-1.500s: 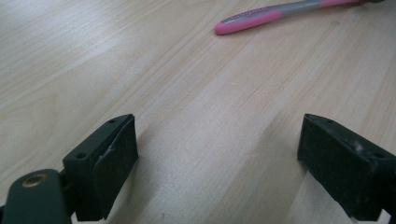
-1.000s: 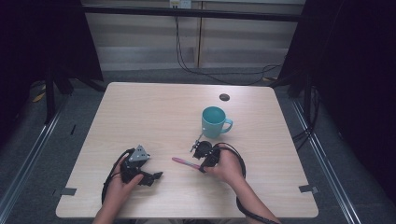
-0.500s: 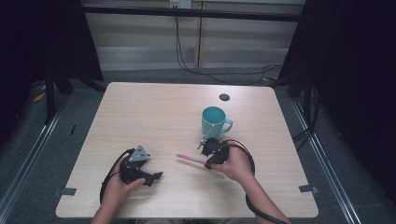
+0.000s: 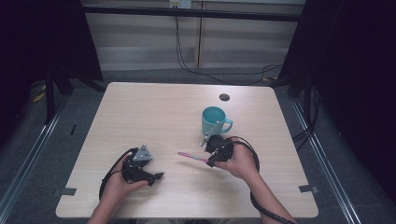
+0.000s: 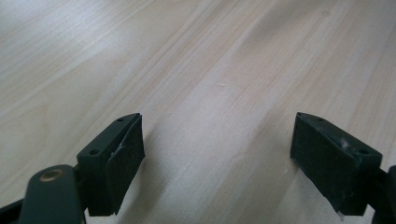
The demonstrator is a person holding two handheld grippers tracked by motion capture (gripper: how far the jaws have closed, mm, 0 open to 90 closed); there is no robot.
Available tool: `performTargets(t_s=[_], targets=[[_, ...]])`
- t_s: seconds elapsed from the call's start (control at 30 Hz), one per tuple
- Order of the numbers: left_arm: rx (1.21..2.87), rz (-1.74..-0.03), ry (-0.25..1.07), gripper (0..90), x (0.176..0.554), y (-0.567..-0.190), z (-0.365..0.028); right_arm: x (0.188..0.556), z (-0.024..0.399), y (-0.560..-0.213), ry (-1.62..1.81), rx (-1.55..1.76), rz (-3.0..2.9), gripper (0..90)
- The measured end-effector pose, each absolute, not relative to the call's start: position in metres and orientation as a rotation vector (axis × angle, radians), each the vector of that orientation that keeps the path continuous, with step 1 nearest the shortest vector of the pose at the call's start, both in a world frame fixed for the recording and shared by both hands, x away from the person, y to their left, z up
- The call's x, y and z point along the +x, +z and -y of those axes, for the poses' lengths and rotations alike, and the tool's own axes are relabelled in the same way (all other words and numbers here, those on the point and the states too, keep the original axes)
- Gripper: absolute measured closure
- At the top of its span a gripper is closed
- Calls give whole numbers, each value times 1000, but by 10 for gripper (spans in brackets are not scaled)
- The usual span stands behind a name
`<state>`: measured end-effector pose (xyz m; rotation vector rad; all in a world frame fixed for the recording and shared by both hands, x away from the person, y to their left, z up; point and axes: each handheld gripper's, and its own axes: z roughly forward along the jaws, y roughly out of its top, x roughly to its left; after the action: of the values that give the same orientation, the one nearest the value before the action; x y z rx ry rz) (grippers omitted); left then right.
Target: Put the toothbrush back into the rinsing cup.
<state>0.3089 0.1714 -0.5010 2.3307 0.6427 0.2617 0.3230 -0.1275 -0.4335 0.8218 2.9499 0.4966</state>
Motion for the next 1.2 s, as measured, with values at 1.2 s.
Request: performTargets(t_s=[1.2], targets=[[2448, -483, 402, 233, 322, -451, -133, 322, 125, -424, 498, 783, -2978, 809]])
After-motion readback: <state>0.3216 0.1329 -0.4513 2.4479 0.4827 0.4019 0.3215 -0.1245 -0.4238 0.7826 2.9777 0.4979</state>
